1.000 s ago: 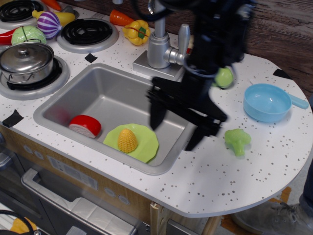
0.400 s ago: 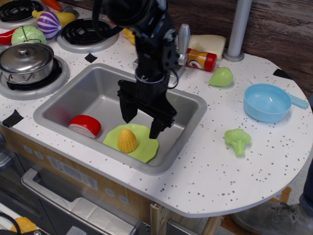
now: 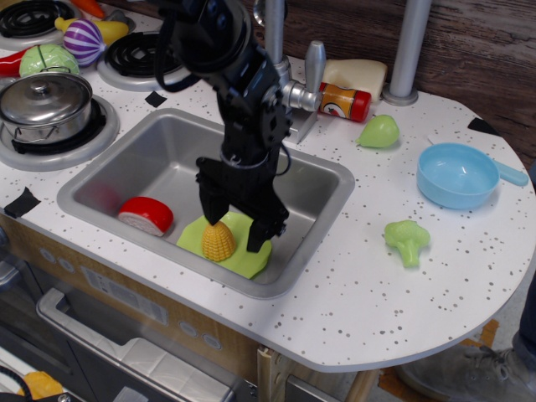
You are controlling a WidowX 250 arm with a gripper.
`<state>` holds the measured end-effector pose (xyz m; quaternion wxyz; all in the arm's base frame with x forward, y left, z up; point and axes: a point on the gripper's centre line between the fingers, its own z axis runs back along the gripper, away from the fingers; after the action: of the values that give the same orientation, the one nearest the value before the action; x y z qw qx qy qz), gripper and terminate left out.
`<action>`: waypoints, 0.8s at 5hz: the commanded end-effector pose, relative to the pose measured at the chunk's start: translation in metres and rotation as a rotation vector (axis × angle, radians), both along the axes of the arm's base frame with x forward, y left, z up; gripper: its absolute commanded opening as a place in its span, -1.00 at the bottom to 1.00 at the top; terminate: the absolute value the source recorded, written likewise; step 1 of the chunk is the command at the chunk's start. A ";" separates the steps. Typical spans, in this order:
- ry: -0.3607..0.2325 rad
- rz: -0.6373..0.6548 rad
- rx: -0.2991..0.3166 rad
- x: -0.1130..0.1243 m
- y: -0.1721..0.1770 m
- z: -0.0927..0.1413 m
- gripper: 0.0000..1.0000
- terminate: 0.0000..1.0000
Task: Put corn into bowl
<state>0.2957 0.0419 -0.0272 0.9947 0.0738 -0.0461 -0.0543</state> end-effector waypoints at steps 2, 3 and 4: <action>-0.098 0.002 0.022 0.001 0.028 -0.012 1.00 -1.00; -0.108 -0.008 -0.008 0.006 0.030 -0.021 1.00 -1.00; -0.122 -0.004 -0.031 0.008 0.030 -0.028 1.00 -1.00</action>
<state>0.2978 0.0654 -0.0611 0.9937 0.0502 -0.0897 -0.0456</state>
